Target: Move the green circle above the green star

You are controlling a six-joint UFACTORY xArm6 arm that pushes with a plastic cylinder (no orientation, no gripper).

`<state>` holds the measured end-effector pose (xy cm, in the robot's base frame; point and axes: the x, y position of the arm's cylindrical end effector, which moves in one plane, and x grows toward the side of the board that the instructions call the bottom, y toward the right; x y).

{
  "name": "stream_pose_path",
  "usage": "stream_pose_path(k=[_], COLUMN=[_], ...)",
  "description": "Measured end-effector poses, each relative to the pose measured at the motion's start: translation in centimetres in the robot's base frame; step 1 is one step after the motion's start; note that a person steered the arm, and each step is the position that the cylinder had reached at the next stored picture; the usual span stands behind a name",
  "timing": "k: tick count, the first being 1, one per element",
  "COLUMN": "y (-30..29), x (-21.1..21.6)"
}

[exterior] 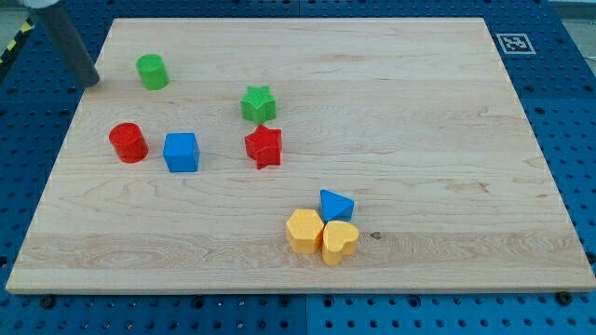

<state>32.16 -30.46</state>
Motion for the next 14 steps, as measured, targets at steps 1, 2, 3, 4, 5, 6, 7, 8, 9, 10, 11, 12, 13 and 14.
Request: stream_pose_path(k=[1, 2, 3, 4, 5, 6, 7, 8, 9, 10, 11, 12, 13, 14], y=[0.0, 0.7, 3.5, 6.3, 8.4, 9.1, 8.2, 8.4, 9.9, 12.5, 15.0, 17.5, 19.8, 21.9], x=[-0.4, -0.5, -0.8, -0.8, -0.8, -0.8, 0.8, 1.0, 1.0, 1.0, 1.0, 1.0, 1.0, 1.0])
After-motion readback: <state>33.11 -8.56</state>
